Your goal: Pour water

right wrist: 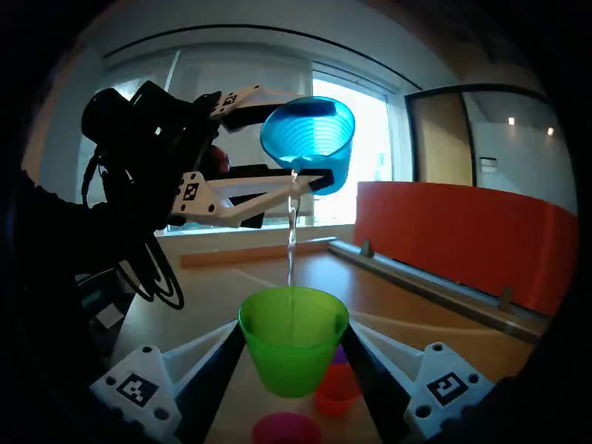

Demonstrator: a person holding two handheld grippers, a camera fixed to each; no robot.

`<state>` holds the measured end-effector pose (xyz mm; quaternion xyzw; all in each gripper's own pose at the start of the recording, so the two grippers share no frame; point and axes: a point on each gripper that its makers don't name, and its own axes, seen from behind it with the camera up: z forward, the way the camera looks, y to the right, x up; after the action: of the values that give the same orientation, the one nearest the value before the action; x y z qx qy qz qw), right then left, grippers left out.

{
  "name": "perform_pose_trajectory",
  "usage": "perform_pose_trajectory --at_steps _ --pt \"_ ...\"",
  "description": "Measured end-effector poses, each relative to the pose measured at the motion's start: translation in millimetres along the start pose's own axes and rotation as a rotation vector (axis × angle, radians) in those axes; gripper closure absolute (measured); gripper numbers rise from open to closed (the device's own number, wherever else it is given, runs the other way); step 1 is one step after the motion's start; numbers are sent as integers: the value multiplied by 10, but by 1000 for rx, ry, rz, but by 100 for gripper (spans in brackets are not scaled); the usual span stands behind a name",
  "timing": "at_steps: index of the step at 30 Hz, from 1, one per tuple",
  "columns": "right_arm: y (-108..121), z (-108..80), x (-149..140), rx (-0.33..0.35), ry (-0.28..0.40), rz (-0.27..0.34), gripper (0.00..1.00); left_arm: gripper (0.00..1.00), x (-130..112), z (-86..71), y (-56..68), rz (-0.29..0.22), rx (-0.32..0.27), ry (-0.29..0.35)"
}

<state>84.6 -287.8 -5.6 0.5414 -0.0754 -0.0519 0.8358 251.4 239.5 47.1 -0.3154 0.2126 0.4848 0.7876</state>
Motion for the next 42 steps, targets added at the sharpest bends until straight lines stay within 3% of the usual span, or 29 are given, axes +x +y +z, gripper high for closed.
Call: perform_pose_trajectory --at_steps 18,42 --pt "21 -22 -3 -5 -3 -4 10 13 44 3 41 31 -5 15" --pt "17 -34 24 -4 2 -7 10 13 52 12 4 102 10 12"
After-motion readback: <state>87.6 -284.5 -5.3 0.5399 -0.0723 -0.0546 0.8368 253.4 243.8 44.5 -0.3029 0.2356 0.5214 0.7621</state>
